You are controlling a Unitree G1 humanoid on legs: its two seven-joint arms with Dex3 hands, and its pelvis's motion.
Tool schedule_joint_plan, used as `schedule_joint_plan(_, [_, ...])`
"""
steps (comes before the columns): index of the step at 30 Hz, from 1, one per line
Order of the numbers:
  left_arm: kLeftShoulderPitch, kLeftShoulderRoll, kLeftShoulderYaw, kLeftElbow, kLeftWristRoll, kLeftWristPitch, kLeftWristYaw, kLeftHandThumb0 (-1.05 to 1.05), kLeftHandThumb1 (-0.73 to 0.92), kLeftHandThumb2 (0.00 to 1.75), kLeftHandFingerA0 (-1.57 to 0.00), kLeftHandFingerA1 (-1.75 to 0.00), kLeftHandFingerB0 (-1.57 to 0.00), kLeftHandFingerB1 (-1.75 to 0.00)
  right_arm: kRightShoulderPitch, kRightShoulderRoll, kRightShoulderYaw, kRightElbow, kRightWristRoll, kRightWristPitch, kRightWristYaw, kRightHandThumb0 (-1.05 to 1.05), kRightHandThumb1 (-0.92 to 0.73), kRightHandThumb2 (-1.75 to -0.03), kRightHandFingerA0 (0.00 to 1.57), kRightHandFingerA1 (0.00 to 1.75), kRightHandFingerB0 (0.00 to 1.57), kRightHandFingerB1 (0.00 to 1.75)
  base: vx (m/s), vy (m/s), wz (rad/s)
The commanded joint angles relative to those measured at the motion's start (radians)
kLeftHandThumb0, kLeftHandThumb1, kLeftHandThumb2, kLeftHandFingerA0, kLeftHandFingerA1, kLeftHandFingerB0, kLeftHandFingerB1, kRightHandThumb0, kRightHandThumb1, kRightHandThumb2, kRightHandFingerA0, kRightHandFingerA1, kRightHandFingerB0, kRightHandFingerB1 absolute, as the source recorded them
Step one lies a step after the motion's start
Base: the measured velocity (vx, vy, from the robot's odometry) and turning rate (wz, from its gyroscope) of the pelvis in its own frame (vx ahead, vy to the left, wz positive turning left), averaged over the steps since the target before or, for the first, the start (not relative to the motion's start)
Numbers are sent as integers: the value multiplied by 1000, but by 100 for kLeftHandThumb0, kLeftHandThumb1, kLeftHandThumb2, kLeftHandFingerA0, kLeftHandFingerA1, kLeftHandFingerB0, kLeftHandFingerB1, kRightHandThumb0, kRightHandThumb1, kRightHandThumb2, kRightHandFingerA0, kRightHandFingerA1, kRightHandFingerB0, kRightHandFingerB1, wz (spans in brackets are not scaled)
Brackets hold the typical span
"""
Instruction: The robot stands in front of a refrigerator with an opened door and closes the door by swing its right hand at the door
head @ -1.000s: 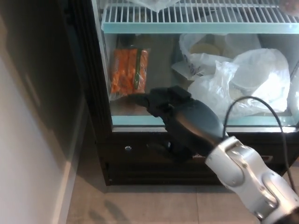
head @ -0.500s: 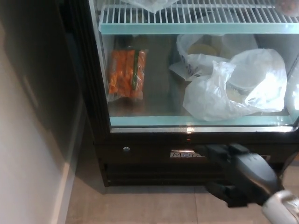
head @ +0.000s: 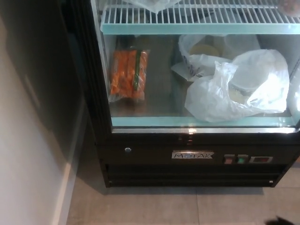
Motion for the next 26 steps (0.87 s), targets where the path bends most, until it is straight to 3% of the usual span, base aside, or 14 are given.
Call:
schedule_joint_plan(1, [-59,4,-16,2,25,15,-16,-46,79,63,-29,-44,-27,-37,-23,-15,-214,218,258,130,55,-74,-64,-98,31,47,25,44,0,0,0])
schedule_joint_plan(3, [-69,-1,-22,6,28,18,-14,-47,79,63,-29,-43,-27,-37,-24,-20,-258,234,281,146,82,-75,-64,-98,30,48,24,44,0,0,0])
schedule_joint_plan(4, [-68,-3,-24,8,28,13,-17,-48,79,63,-30,-45,-27,-37,-16,-25,-277,241,286,149,97,-67,-74,-66,37,34,35,33,0,0,0])
schedule_joint_plan(10, [-62,2,-28,12,20,-2,-22,-48,79,63,-30,-46,-27,-38,-8,-21,-299,258,276,157,144,-60,-75,-63,37,34,38,33,0,0,0])
schedule_joint_plan(11, [-61,5,-26,13,17,1,-24,-48,79,63,-30,-44,-26,-37,-13,-20,-293,261,271,171,168,-63,-63,-98,35,52,24,45,0,0,0])
schedule_joint_plan(19, [-41,20,-15,12,11,7,-21,-49,79,63,-30,-42,-27,-36,-35,-15,-240,264,259,218,223,-61,-62,-99,39,55,25,46,0,0,0])
schedule_joint_plan(20, [-41,21,-15,10,11,10,-18,-48,79,63,-30,-42,-27,-36,-39,-15,-232,264,257,221,224,-64,-71,-66,43,39,36,34,0,0,0])
schedule_joint_plan(23, [-42,25,-14,7,11,11,-14,-48,80,63,-30,-42,-27,-36,-52,-13,-203,263,252,231,225,-63,-72,-66,43,38,35,34,0,0,0])
schedule_joint_plan(24, [-44,29,-11,6,9,11,-17,-48,79,63,-30,-42,-27,-36,-60,-11,-195,263,250,233,228,-57,-61,-99,40,55,24,47,0,0,0])
schedule_joint_plan(26, [-45,31,-9,6,6,12,-19,-48,79,63,-30,-42,-27,-36,-64,-10,-192,264,252,234,230,-57,-61,-99,40,55,24,47,0,0,0])
